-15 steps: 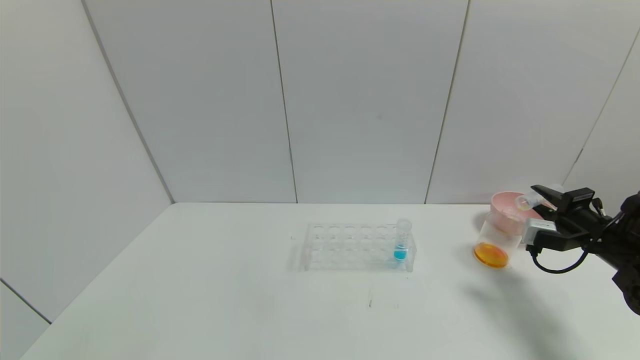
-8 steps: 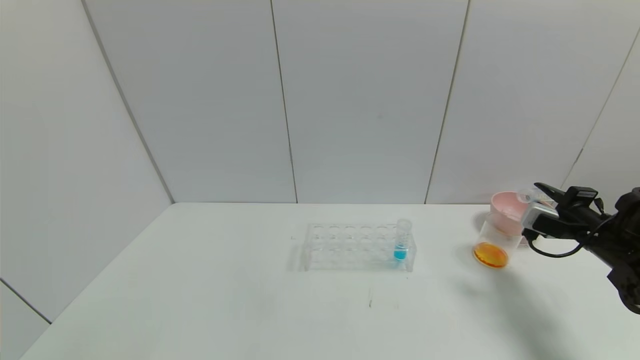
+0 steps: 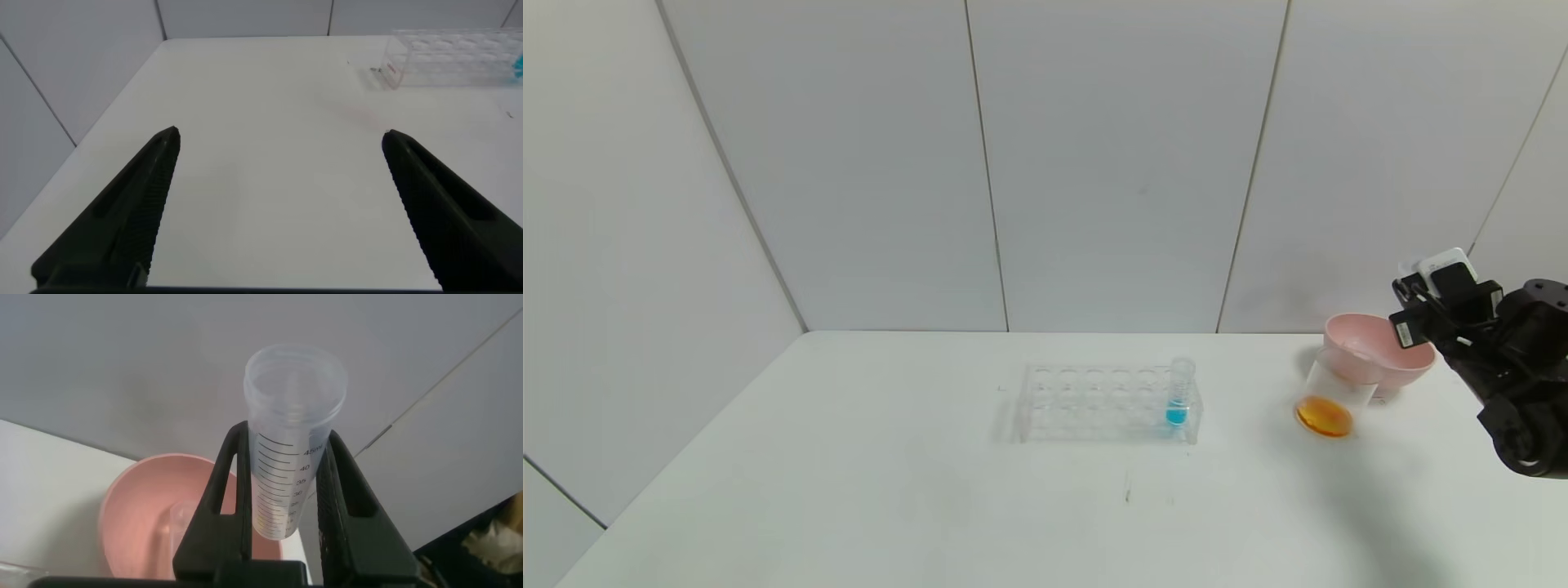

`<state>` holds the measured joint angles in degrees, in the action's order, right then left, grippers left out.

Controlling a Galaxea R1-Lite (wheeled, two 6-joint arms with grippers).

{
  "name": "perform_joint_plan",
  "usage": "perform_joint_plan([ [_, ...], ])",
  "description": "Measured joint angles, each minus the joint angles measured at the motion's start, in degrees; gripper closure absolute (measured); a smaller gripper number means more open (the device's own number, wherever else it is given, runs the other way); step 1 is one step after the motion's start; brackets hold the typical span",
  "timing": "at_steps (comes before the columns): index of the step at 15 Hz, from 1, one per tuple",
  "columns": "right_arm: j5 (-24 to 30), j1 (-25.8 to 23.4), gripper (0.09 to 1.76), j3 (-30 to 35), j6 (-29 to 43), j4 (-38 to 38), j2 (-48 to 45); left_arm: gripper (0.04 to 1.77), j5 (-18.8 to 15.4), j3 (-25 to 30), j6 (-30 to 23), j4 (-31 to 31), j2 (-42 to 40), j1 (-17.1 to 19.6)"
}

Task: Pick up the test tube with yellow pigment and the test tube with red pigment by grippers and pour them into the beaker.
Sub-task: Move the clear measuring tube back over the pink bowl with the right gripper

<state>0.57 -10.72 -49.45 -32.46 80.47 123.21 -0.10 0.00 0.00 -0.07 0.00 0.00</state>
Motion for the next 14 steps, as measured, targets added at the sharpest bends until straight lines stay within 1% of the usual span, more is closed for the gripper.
perform_joint_plan([
  [2,-0.7,-0.3,1.33,-2.5,4.9,0.0,2.7,0.05,0.0,0.0,0.0,0.0,0.0,0.0],
  [4,-0.8,-0.4,1.33,-4.4,7.8,0.0,5.1,0.05,0.0,0.0,0.0,0.0,0.0,0.0],
  [10,-0.8,-0.5,1.33,-6.3,11.5,0.0,9.3,0.05,0.0,0.0,0.0,0.0,0.0,0.0],
  [13,-0.8,-0.5,0.97,-7.2,12.8,0.0,10.1,0.05,0.0,0.0,0.0,0.0,0.0,0.0],
  [14,-0.8,-0.5,0.88,-7.3,12.8,0.0,10.2,0.05,0.0,0.0,0.0,0.0,0.0,0.0],
])
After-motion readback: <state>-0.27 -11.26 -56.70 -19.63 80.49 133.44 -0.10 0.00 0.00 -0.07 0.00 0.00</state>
